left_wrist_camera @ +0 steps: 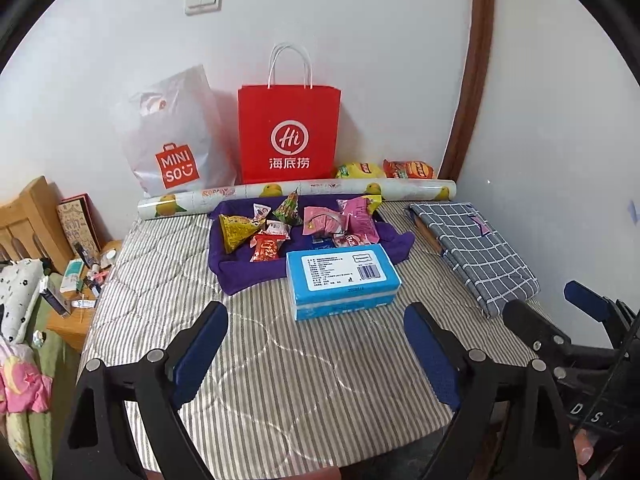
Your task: Organize snacks
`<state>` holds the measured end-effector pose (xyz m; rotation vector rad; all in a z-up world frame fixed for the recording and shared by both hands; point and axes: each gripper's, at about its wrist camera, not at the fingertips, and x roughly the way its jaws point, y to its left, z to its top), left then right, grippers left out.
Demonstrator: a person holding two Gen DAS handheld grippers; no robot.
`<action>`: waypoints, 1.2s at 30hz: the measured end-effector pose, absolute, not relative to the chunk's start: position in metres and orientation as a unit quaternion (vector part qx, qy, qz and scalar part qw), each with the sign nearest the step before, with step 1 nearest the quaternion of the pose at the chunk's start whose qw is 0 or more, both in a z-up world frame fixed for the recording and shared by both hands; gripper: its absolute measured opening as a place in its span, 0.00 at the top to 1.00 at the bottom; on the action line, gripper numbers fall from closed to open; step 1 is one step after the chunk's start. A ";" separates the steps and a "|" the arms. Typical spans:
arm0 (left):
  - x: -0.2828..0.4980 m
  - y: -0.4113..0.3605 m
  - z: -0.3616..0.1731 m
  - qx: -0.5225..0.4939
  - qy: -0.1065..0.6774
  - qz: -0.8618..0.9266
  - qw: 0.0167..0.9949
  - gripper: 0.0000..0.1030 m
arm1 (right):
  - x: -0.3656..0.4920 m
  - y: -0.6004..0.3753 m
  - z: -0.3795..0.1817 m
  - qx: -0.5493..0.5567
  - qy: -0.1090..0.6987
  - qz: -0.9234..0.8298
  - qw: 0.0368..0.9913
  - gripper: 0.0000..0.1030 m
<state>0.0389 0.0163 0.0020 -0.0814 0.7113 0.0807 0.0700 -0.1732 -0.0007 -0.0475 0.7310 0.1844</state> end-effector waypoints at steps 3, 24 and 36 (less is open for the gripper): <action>0.029 0.013 0.003 -0.037 0.340 0.045 0.939 0.13 | 0.058 -0.179 -0.001 -0.021 0.357 0.088 0.930 0.00; 0.007 0.010 0.009 -0.055 0.325 0.051 0.943 0.13 | 0.023 -0.183 0.008 -0.029 0.336 0.094 0.937 0.00; 0.002 0.008 0.011 -0.054 0.324 0.051 0.943 0.13 | 0.019 -0.185 0.010 -0.023 0.333 0.092 0.938 0.00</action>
